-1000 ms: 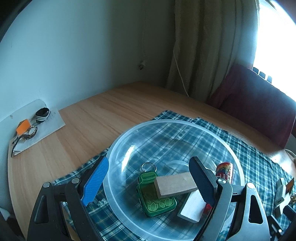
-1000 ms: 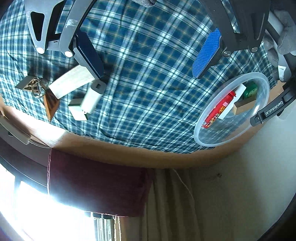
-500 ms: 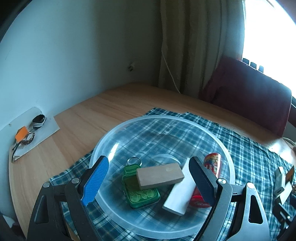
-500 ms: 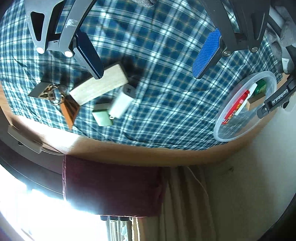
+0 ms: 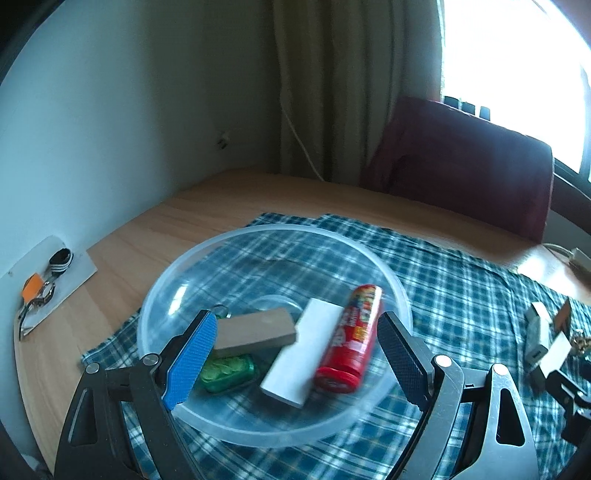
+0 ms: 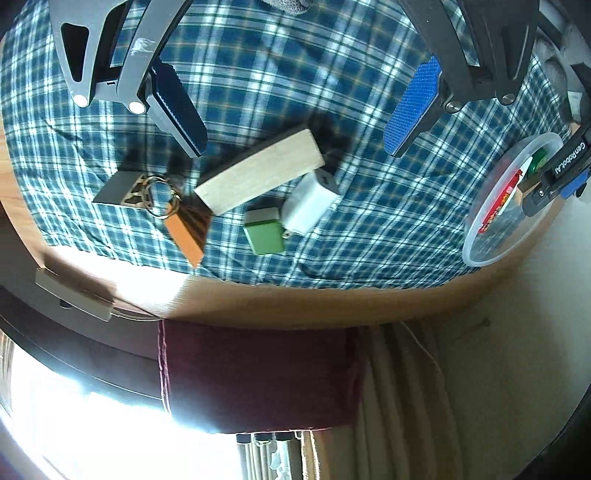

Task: Organize rigid objects
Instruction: 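Move the right gripper toward the long light wooden plank while the left gripper follows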

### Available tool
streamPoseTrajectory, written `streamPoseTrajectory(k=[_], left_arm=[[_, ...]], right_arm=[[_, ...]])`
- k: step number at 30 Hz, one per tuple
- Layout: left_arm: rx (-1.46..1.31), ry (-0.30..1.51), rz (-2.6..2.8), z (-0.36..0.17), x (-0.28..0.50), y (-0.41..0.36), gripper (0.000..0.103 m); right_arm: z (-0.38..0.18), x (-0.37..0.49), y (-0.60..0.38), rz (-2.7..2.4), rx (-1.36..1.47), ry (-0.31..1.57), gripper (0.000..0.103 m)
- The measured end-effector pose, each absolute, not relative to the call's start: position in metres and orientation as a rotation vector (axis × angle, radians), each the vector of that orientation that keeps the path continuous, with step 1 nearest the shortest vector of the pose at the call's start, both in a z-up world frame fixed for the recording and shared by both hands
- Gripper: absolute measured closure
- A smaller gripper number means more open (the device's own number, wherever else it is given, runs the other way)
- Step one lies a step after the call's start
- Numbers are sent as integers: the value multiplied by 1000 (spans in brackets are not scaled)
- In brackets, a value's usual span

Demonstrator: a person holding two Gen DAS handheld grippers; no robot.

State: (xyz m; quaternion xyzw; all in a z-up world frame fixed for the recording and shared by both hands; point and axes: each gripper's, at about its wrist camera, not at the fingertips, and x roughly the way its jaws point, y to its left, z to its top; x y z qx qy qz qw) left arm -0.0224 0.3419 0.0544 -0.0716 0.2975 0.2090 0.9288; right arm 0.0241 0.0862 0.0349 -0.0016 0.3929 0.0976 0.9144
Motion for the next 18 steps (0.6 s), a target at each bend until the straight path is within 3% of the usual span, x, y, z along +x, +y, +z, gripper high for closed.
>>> streamPoseTrajectory(k=[18], left_arm=[[-65, 633, 345, 55, -15, 299, 14]], right_arm=[[36, 24, 58, 176, 17, 807, 5]])
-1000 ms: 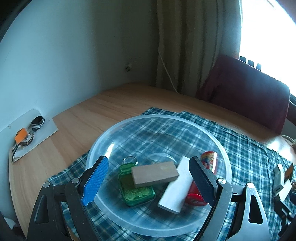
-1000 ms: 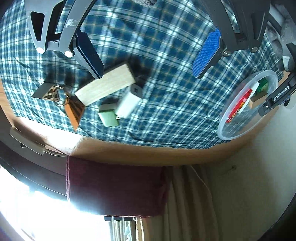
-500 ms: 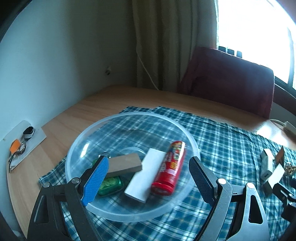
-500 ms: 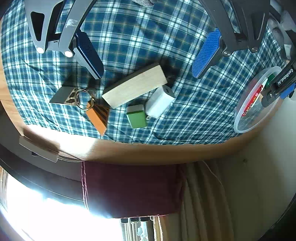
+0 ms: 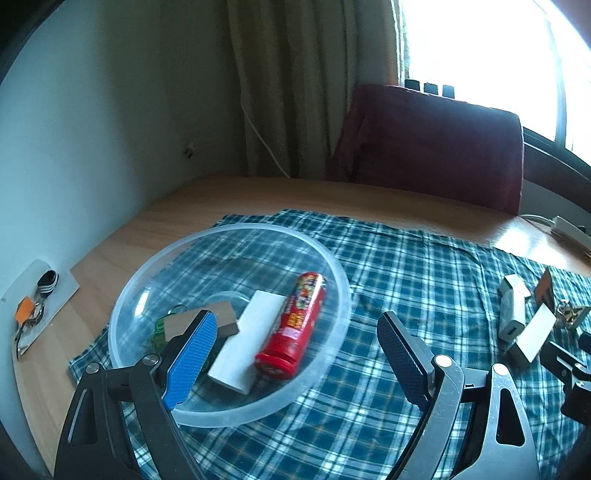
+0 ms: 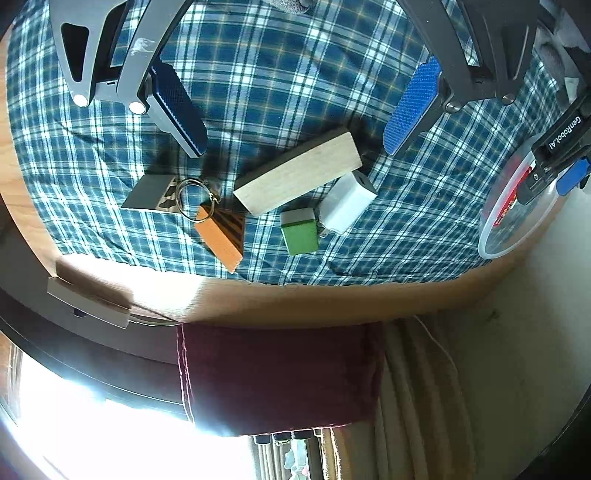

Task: Organize rigid objects
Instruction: 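Move the right gripper toward the long light wooden plank while the left gripper follows, then lower the right gripper onto the light wooden plank and grasp it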

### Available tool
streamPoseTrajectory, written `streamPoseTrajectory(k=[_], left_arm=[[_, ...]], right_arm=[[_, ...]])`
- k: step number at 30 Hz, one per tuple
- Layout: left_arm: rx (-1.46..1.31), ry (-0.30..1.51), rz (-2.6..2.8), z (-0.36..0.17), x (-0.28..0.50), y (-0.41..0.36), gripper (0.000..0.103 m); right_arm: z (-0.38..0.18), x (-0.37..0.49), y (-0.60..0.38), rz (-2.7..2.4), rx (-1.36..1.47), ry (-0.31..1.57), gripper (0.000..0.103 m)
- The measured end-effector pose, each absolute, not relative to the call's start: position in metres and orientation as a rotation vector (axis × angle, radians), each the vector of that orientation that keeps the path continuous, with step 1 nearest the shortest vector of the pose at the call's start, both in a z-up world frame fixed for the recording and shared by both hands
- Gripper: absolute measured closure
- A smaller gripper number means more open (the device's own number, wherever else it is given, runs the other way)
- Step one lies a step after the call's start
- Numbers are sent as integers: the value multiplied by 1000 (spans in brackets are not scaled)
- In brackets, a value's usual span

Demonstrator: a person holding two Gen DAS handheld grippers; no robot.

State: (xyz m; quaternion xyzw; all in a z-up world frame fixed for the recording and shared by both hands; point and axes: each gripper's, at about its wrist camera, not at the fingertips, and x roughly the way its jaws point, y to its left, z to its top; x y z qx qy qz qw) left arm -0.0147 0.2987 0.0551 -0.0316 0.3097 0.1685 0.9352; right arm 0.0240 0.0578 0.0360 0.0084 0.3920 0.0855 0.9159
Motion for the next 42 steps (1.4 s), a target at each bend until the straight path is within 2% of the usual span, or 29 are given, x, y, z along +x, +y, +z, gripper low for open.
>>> streamPoseTrajectory(k=[20, 27, 42], left_arm=[[-29, 731, 170, 54, 5, 254, 14], [-21, 764, 110, 56, 17, 238, 14], [-62, 802, 114, 44, 28, 246, 14]], right_arm=[[32, 28, 25, 163, 38, 835, 5], [29, 28, 28, 213, 12, 849, 1], [23, 66, 69, 340, -218, 876, 1]])
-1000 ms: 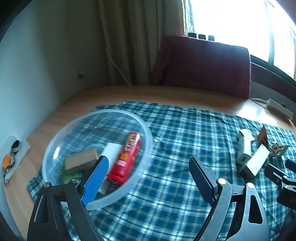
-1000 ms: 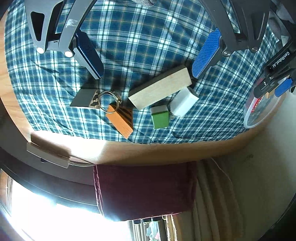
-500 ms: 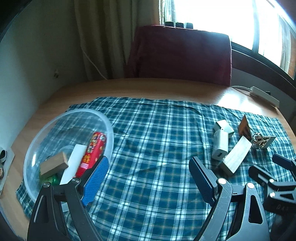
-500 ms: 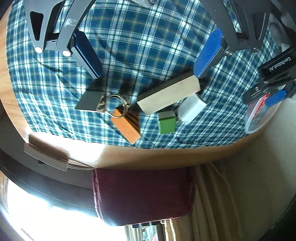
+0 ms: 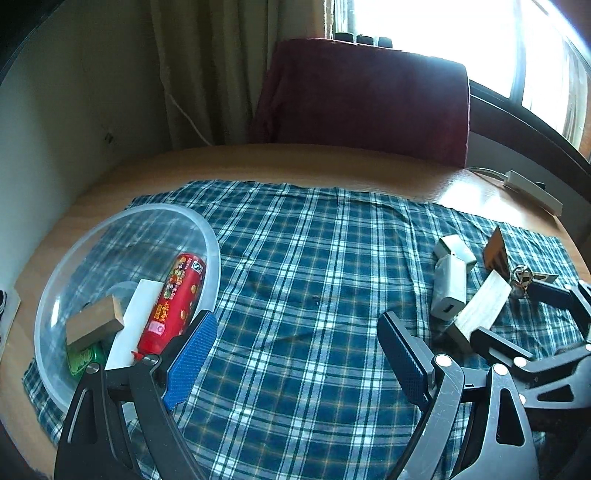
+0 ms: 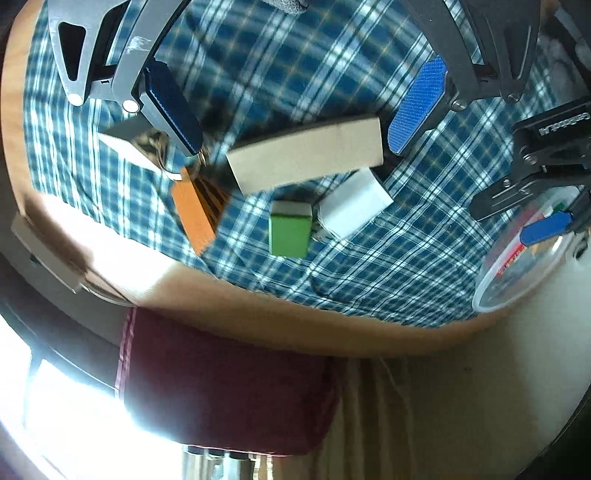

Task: Organize rigid objects
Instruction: 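Lower the right gripper onto the light wooden plank and grasp it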

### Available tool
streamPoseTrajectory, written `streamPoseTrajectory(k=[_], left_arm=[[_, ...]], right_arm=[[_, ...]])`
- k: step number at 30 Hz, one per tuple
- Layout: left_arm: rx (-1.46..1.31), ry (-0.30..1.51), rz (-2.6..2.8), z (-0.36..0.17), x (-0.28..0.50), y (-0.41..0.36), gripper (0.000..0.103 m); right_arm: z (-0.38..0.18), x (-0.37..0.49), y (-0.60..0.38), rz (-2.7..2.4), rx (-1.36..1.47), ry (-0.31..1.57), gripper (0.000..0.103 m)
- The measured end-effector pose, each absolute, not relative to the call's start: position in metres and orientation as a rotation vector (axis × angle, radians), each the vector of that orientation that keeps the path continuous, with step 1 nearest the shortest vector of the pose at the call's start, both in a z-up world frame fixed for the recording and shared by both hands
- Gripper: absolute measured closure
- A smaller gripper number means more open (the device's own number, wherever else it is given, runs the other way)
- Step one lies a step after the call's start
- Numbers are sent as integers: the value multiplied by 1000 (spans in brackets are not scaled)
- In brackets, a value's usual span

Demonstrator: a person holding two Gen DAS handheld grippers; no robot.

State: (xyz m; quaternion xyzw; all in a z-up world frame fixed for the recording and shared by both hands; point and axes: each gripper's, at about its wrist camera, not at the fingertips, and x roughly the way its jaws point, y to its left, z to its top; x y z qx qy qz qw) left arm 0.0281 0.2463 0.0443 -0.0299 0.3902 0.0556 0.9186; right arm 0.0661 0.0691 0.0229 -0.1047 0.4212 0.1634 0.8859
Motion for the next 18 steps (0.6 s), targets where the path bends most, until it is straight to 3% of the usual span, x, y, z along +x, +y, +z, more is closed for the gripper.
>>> streamPoseTrajectory(k=[12, 15, 18], left_arm=[[-71, 823, 113, 32, 38, 259, 14], [-72, 823, 112, 33, 37, 257, 14], [-71, 824, 113, 32, 38, 258, 14]], right_arm=[[8, 75, 72, 358, -255, 889, 1], [9, 71, 74, 371, -264, 877, 8], [10, 67, 75, 372, -279, 864, 8]])
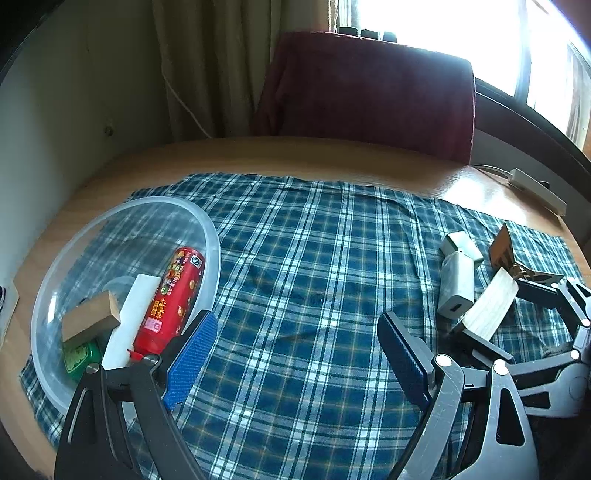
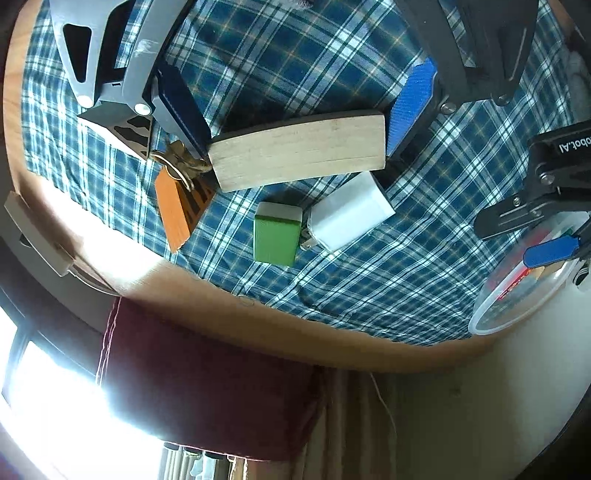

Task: Organize rigid objects
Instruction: 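Lower the right gripper onto the light wooden plank and grasp it, then grasp the white USB charger with the left gripper while the right gripper holds the plank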

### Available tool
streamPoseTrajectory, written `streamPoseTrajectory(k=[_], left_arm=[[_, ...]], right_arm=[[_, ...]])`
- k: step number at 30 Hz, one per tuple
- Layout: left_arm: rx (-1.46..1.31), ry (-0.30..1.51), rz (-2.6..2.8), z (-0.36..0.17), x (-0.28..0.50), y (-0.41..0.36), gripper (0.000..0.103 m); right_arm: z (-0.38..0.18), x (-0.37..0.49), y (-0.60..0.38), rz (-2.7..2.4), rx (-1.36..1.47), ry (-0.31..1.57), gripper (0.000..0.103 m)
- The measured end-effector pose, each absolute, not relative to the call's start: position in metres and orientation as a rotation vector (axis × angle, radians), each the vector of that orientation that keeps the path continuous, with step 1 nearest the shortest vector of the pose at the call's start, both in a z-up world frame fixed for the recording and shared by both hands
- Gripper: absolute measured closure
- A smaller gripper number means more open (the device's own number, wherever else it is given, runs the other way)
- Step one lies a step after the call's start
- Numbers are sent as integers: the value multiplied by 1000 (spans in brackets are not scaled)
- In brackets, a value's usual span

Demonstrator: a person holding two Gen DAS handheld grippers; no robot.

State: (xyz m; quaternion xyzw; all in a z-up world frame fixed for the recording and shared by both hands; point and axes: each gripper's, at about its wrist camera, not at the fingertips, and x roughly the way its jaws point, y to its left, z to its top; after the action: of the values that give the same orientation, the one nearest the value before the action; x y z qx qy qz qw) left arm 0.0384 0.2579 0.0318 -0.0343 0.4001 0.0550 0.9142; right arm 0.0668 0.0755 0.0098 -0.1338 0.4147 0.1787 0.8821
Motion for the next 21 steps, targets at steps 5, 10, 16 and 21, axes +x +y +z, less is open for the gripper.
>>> streamPoseTrajectory(k=[5, 10, 16, 21], left_arm=[[-64, 827, 96, 35, 38, 253, 14], [-48, 828, 69, 41, 36, 240, 14], [-38, 844, 15, 45, 40, 226, 14], [-23, 858, -28, 46, 48, 209, 14]], right_arm=[[15, 61, 68, 388, -232, 867, 8], [18, 52, 55, 377, -200, 877, 8], [16, 37, 39, 361, -170, 901, 8], [17, 31, 28, 349, -144, 903, 8]])
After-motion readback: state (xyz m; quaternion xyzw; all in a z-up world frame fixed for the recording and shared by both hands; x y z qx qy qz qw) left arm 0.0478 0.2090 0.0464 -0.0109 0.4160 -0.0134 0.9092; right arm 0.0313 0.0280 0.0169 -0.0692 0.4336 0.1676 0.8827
